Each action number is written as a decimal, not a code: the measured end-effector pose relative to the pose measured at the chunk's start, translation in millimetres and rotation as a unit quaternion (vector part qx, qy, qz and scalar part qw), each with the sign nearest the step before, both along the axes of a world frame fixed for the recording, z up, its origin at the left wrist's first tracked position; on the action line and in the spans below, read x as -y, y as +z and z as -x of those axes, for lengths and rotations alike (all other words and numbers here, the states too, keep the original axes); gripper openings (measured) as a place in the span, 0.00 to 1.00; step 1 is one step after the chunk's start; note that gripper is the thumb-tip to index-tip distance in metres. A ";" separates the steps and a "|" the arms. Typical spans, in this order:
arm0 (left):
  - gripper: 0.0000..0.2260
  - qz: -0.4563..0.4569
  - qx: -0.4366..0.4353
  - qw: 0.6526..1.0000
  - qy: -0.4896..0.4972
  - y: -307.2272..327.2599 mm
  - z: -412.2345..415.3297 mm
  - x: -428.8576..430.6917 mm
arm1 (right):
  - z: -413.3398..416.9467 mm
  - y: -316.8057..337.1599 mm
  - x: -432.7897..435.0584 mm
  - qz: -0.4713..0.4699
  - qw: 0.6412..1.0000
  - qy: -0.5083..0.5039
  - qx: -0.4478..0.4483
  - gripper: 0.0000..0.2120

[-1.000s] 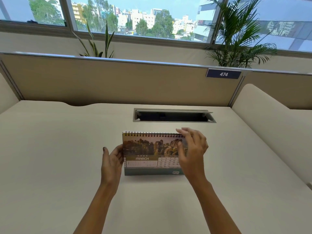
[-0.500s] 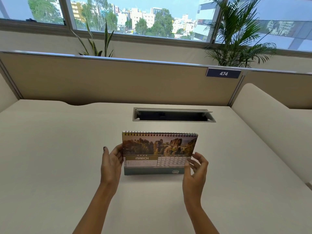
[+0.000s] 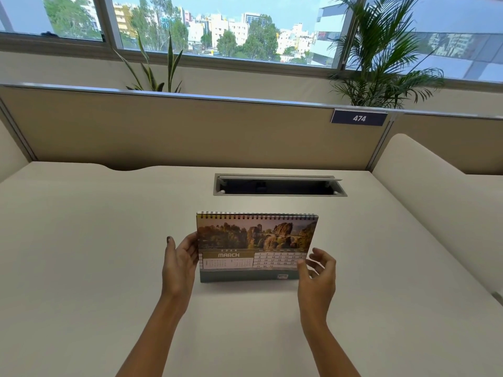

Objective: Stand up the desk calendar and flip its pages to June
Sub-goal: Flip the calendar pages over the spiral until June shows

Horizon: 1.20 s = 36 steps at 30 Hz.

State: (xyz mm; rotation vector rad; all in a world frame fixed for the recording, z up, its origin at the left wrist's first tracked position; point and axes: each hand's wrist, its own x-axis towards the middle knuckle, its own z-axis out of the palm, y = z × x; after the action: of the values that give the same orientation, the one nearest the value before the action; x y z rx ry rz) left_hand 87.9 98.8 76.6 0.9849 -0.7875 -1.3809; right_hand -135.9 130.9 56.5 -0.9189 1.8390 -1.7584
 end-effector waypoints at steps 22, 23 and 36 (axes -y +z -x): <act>0.28 -0.003 0.011 1.000 -0.005 4.3 0.4 -3.4 | 10.0 13.4 -19.4 0.017 0.988 -0.020 -0.153 0.06; 0.28 -0.006 0.011 1.000 -0.003 4.7 0.4 -3.4 | 10.9 13.5 -19.6 0.014 0.983 -0.016 -0.182 0.05; 0.28 -0.035 -0.030 0.999 -0.010 5.3 -3.8 -6.9 | 28.1 69.3 -33.0 0.061 0.900 0.322 0.288 0.20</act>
State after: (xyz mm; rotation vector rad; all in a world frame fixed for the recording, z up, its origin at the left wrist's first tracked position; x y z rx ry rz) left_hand 91.6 105.7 82.0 0.9879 -0.7098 -1.4569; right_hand -164.0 163.9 125.7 -0.8045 0.9138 -1.4958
